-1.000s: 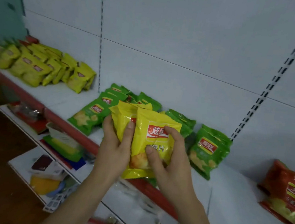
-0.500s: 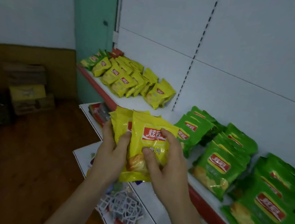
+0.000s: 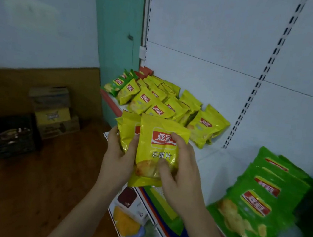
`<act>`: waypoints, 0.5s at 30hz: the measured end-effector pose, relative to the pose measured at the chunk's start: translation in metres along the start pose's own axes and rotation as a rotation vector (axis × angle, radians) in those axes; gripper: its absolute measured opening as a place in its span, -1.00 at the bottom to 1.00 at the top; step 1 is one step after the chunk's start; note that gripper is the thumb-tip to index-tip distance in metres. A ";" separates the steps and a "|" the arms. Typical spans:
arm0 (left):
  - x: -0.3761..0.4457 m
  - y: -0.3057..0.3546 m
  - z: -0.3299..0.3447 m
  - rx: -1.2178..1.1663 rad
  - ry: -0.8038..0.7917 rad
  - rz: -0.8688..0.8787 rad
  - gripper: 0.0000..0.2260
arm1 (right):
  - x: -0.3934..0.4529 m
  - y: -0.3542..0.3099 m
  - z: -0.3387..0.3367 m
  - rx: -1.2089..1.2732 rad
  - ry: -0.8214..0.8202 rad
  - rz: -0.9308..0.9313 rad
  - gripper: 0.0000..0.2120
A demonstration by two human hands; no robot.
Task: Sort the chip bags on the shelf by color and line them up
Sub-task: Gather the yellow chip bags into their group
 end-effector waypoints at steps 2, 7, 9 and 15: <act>0.022 -0.006 -0.003 0.007 -0.003 -0.001 -0.65 | 0.017 0.005 0.013 -0.004 0.001 0.020 -0.45; 0.091 -0.032 -0.005 0.012 -0.025 0.006 -0.62 | 0.061 0.021 0.036 -0.086 0.069 0.063 -0.45; 0.118 -0.043 0.000 0.014 -0.074 0.013 -0.59 | 0.076 0.028 0.042 -0.140 0.121 0.093 -0.45; 0.193 -0.061 0.017 -0.017 -0.244 0.029 -0.38 | 0.106 0.050 0.036 -0.333 0.405 0.219 -0.46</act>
Point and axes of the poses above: each hand's wrist, its own x-axis towards the middle knuckle, its own z-axis out of the palm, y = z × x, the point moved 5 cm from there along x, towards the middle knuckle, and after that the axes turned 1 degree about z, right-handed, at the moved point
